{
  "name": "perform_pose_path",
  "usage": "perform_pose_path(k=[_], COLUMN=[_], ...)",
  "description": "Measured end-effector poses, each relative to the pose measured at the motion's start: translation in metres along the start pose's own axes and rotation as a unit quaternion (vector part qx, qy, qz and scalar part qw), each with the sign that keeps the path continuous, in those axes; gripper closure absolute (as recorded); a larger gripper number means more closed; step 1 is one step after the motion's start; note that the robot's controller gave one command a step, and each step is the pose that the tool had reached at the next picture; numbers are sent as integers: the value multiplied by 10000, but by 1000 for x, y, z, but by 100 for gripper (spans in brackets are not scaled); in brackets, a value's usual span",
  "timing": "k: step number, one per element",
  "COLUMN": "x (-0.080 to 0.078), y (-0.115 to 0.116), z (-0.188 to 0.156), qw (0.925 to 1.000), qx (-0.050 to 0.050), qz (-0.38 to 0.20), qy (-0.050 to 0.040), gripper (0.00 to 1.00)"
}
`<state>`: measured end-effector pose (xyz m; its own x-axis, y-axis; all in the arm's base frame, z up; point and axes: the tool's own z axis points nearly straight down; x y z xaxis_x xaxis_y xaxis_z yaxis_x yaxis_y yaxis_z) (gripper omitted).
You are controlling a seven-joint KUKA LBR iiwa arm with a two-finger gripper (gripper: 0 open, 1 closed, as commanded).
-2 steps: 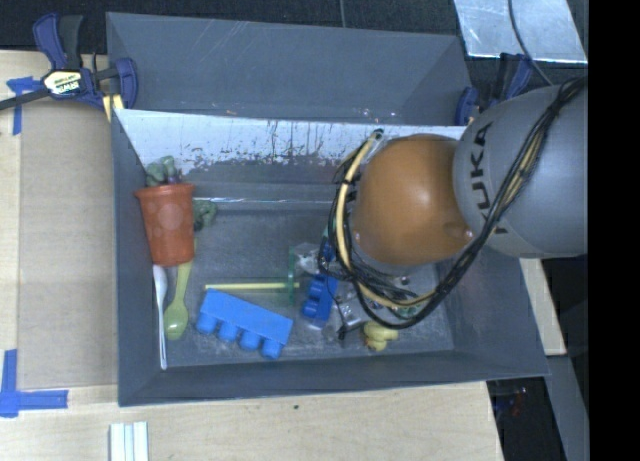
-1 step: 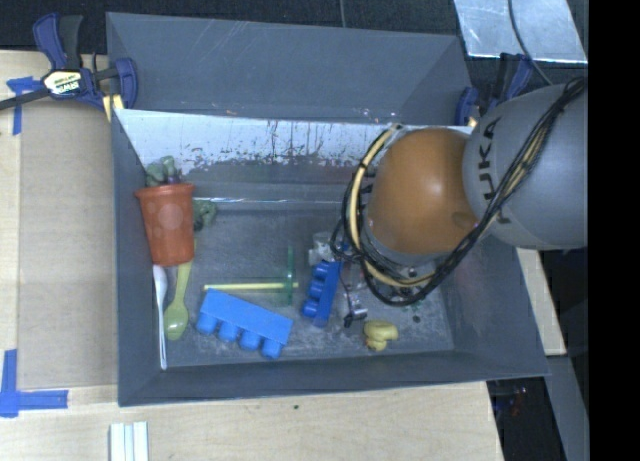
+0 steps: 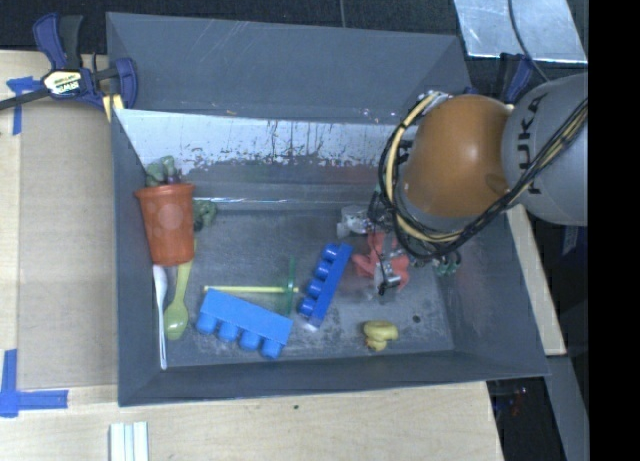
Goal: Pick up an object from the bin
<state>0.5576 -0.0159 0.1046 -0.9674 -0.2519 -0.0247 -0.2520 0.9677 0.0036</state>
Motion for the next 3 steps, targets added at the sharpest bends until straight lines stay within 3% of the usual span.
perform_pose_path(k=[1, 2, 3], x=[28, -7, -7], y=[45, 6, 6], z=[10, 9, 9], qw=[10000, 9897, 9897], qx=[-5, 35, 35], qz=[-39, 1428, 1432], qy=[31, -48, -48], gripper=[0, 100, 0])
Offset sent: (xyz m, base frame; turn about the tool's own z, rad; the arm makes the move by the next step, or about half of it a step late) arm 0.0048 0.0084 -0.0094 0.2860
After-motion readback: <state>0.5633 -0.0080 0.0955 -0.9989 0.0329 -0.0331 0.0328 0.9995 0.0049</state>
